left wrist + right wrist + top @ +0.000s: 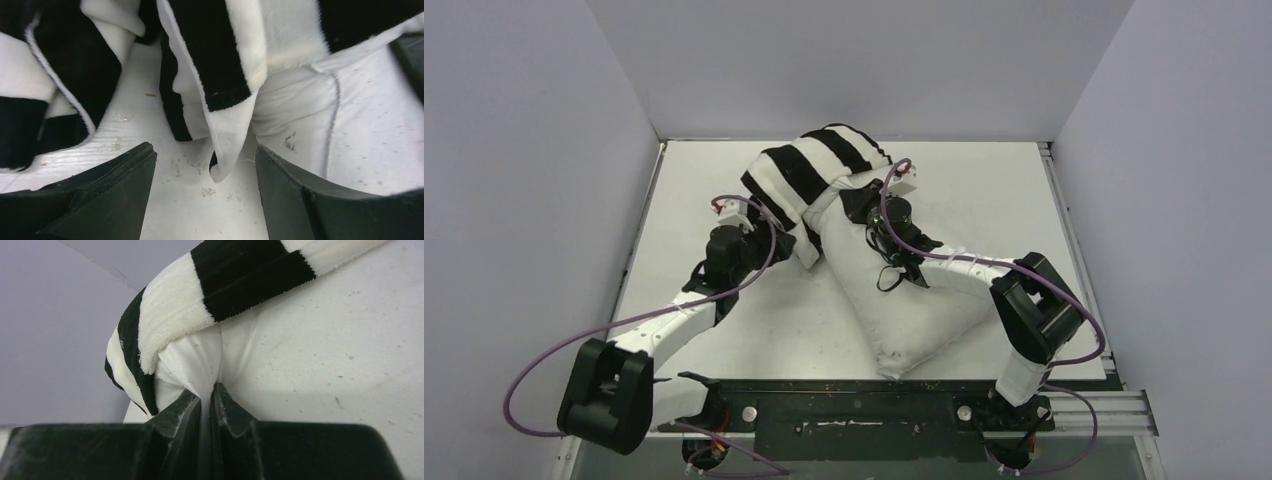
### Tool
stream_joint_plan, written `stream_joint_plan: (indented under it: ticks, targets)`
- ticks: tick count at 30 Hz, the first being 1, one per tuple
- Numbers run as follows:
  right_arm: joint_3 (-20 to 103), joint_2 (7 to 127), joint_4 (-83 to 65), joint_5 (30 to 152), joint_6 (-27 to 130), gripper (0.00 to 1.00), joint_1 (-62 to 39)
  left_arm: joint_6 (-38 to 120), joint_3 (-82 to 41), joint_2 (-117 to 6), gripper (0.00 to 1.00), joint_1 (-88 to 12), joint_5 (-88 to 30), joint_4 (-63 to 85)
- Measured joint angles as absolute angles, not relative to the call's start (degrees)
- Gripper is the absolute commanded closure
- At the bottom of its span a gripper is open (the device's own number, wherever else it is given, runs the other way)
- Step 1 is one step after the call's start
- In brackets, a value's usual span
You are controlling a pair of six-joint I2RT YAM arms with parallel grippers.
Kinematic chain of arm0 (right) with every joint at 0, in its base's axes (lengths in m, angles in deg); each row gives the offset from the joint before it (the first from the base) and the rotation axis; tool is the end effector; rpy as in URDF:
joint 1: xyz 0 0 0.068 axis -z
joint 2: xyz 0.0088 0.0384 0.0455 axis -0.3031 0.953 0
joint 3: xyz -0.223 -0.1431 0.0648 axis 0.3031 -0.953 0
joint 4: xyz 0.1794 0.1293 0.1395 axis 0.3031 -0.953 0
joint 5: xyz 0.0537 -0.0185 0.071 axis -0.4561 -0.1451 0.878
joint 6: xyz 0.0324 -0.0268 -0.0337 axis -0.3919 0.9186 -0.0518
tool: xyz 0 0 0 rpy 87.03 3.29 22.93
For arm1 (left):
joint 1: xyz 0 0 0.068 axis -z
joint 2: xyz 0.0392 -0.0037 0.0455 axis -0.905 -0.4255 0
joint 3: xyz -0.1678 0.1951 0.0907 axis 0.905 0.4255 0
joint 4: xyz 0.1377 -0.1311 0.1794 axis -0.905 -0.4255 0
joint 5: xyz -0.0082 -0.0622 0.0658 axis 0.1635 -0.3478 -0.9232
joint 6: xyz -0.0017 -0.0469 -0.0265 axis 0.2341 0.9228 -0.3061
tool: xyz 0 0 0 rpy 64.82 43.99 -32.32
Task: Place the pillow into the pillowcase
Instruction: Stuff the pillow into the pillowcase.
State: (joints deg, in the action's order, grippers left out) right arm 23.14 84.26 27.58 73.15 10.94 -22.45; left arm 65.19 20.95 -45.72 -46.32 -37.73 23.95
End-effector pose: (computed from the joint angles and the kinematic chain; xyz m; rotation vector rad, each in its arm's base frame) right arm 0.3034 0.2469 0.2486 0.2592 1.7360 0.9906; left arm 0.2369 -0.0789 0.2249 -0.3094 1.9490 -0.6247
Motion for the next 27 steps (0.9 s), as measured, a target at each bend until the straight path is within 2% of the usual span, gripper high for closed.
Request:
stream_joint_plan:
  ticks: [7,10,11,12,14,16,21,27]
  targets:
    - [22.92,84.24,27.61,74.25,8.41,1.00,-22.01,65.96,21.21,-57.91,0.26,-46.19,-31.33,34.20]
    - [22.77,84.24,28.00,74.77,6.92,1.00,-21.42,66.57,21.21,-60.60,0.31,-46.16,-30.06,40.36]
    - [22.74,84.24,28.11,74.88,6.33,1.00,-21.18,67.01,21.21,-61.56,0.36,-46.19,-29.77,42.57]
    - [22.72,84.24,28.30,74.97,5.85,1.00,-20.97,67.33,21.21,-62.39,0.46,-46.16,-29.62,44.21]
    - [22.70,84.24,28.61,75.05,4.80,1.00,-20.59,68.71,21.21,-64.78,0.79,-46.16,-29.10,48.47]
    - [22.52,84.24,29.14,75.05,4.08,1.00,-20.42,70.57,21.19,-67.07,1.00,-46.19,-27.70,51.80]
    - [21.34,84.24,31.87,74.64,3.23,1.00,-20.18,73.87,20.62,-66.70,1.00,-45.03,-24.16,51.07]
    - [21.34,84.24,31.58,72.69,3.77,1.00,-19.39,73.32,21.83,-53.45,1.00,-33.53,-30.52,44.50]
